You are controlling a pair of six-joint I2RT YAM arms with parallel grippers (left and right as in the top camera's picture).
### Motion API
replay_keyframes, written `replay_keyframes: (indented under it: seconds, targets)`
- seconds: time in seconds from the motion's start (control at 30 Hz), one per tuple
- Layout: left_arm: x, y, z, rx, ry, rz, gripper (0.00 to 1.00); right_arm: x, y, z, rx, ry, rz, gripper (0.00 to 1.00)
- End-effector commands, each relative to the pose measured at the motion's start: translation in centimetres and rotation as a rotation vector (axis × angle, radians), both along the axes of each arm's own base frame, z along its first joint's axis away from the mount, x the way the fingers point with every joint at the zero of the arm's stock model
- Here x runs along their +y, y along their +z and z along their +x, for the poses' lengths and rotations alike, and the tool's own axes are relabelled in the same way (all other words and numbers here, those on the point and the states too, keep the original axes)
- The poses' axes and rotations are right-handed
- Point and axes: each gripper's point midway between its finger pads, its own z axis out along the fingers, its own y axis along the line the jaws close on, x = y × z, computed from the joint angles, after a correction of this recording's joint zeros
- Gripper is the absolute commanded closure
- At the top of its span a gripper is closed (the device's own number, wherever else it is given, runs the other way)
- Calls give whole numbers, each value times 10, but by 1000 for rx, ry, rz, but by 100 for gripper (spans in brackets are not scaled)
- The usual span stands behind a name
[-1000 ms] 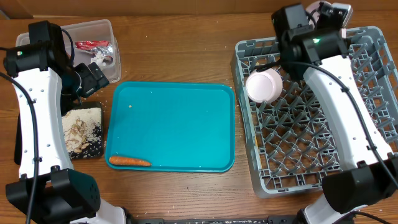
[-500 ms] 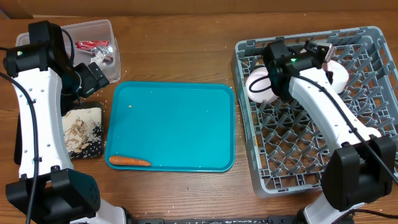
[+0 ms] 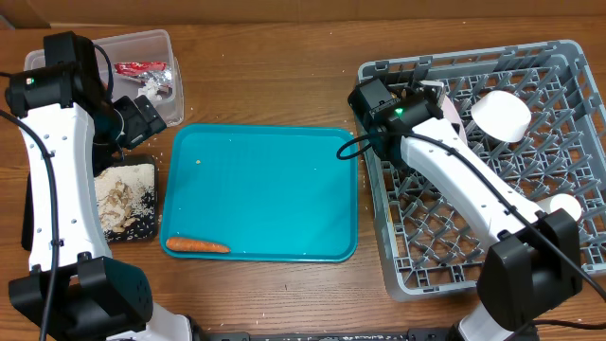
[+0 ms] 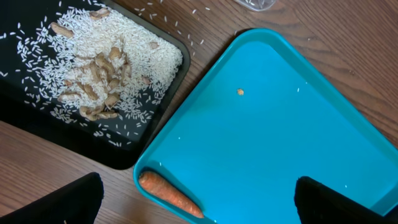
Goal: Sort waste into correct bins and load items into the dishwasher
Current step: 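Carry the plate into the dish rack and stand it upright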
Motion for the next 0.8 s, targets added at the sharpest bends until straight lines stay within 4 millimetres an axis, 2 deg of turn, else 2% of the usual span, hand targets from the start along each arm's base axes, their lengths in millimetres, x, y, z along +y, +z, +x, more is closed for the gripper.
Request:
replay_keyframes:
  seconds: [0.0,0.07,0.1,0.17,0.2,0.23,0.27,0.33,0.43,0.57,0.67,0.77]
  targets:
    - [-1,5,1,-11,-15,4,0,7,20,-2,-49,-14,145,12]
    - [-1,5,1,-10,-15,4,0,14,34,-1,-82,1,223,4]
    - [-1,5,-1,-3,-15,2,0,27,51,1,-100,75,311,0]
    - [-2,4,-4,8,-16,0,0,50,66,2,-101,208,415,0]
    - [-2,4,-5,13,-16,-1,0,63,71,1,-93,287,467,0]
    - [-3,3,-9,29,-16,-6,0,91,78,-4,-56,458,569,0]
    - [-4,2,-12,41,-16,-9,0,106,79,-10,-24,540,629,0]
    - [-8,1,-18,68,-21,-15,0,120,78,-19,21,614,692,0]
    - [-17,-1,-29,118,-40,-30,0,116,74,-22,43,611,673,0]
    - [-38,-11,-50,228,-31,-61,0,101,73,-18,35,569,647,0]
    - [-55,-23,-65,302,-19,-69,0,82,73,-18,43,510,675,0]
    - [-70,-34,-80,358,2,-67,0,48,74,-18,43,418,696,0]
